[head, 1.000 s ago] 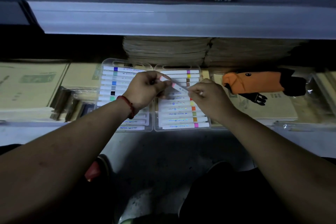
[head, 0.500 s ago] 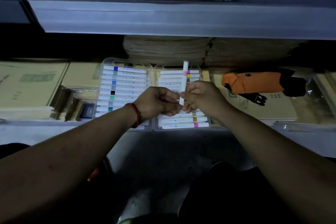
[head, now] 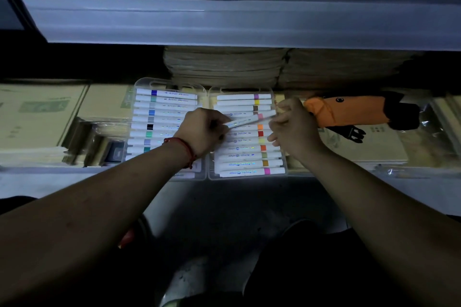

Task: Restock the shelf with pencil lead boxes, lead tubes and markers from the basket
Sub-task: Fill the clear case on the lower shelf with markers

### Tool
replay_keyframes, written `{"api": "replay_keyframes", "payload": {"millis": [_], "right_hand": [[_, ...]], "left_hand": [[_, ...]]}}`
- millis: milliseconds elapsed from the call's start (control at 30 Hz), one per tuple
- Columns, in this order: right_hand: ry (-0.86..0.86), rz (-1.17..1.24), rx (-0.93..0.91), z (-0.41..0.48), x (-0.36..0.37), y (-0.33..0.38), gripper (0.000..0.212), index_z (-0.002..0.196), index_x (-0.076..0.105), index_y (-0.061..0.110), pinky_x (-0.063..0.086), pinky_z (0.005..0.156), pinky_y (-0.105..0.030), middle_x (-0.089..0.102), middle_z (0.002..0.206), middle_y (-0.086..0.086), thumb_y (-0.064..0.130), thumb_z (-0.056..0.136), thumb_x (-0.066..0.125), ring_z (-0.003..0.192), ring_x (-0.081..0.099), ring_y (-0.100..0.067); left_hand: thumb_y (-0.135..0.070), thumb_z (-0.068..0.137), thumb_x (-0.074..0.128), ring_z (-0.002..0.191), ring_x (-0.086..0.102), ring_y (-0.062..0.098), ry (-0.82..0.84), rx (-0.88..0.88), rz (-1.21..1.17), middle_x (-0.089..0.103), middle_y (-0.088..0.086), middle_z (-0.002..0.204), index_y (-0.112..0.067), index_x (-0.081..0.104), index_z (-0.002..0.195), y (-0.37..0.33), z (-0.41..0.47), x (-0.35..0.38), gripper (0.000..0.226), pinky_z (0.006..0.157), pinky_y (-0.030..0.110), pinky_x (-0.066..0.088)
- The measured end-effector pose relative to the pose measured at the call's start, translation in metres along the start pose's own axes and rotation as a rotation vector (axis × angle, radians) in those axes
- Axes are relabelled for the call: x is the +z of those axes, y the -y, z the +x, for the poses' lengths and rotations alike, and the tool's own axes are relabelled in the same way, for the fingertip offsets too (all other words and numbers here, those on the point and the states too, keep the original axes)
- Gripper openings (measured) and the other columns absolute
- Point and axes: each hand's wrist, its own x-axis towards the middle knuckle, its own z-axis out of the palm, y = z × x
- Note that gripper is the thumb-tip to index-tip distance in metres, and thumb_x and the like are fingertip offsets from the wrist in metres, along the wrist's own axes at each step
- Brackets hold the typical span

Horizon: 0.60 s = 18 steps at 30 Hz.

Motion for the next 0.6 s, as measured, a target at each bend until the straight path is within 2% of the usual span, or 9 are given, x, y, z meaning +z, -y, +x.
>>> {"api": "replay_keyframes", "payload": {"millis": [67,133,200,300,400,500,600], "right_hand": [[-0.004,-0.075,-0.008,0.003,0.0,-0.006,0.027,0.119,0.059,0.019,0.056,0.056,-0.029,0.069,0.102,-0.005,0.005,0.097,0.055,0.076,0.072,-0.022],[-0.009,-0.188,-0.063,0.003,0.0,-0.009,0.03,0.12,0.064,0.015,0.059,0.068,-0.034,0.069,0.108,-0.006,0.002,0.094,0.054,0.088,0.07,-0.025],[-0.011,-0.285,-0.121,0.0,-0.001,-0.009,0.035,0.123,0.066,0.012,0.057,0.079,-0.032,0.069,0.115,-0.009,0.0,0.093,0.054,0.096,0.068,-0.025],[-0.004,-0.36,-0.157,-0.001,-0.003,-0.007,0.039,0.13,0.064,0.01,0.046,0.08,-0.023,0.067,0.122,-0.011,0.0,0.094,0.054,0.107,0.064,-0.022],[-0.013,-0.392,-0.159,-0.002,-0.004,-0.006,0.042,0.134,0.062,0.012,0.042,0.081,-0.019,0.065,0.125,-0.011,0.001,0.094,0.054,0.11,0.063,-0.021],[-0.002,-0.386,-0.174,-0.003,-0.004,-0.008,0.04,0.133,0.064,0.012,0.049,0.09,-0.024,0.061,0.13,-0.012,0.002,0.095,0.054,0.114,0.062,-0.022],[0.029,-0.417,-0.15,-0.003,-0.003,-0.011,0.036,0.131,0.066,0.013,0.052,0.1,-0.037,0.055,0.135,-0.011,0.008,0.096,0.056,0.119,0.059,-0.025]], "left_hand": [[-0.009,0.095,0.062,0.059,0.064,0.007,-0.031,0.003,0.041,0.071,0.002,0.071,-0.014,0.076,0.111,-0.002,0.002,0.001,0.021,0.074,0.022,0.054],[-0.009,0.097,0.06,0.067,0.065,0.015,-0.037,0.024,0.073,0.072,0.005,0.078,-0.012,0.075,0.114,-0.004,0.005,0.003,0.023,0.077,0.025,0.054],[-0.01,0.098,0.059,0.08,0.068,0.022,-0.043,0.04,0.093,0.074,0.009,0.089,-0.011,0.074,0.118,-0.005,0.008,0.005,0.025,0.079,0.026,0.053],[-0.009,0.098,0.057,0.091,0.069,0.026,-0.046,0.068,0.157,0.075,0.012,0.096,-0.011,0.072,0.119,-0.004,0.012,0.007,0.026,0.075,0.02,0.043],[-0.008,0.098,0.056,0.095,0.069,0.03,-0.035,0.1,0.203,0.075,0.015,0.099,-0.009,0.072,0.119,-0.003,0.015,0.006,0.027,0.08,0.026,0.047],[-0.008,0.098,0.054,0.097,0.068,0.033,-0.041,0.121,0.262,0.075,0.016,0.102,-0.008,0.071,0.119,-0.002,0.017,0.007,0.027,0.081,0.026,0.045],[-0.007,0.098,0.053,0.09,0.07,0.036,-0.032,0.103,0.251,0.075,0.017,0.096,-0.008,0.072,0.118,0.0,0.015,0.009,0.028,0.082,0.03,0.051]]}}
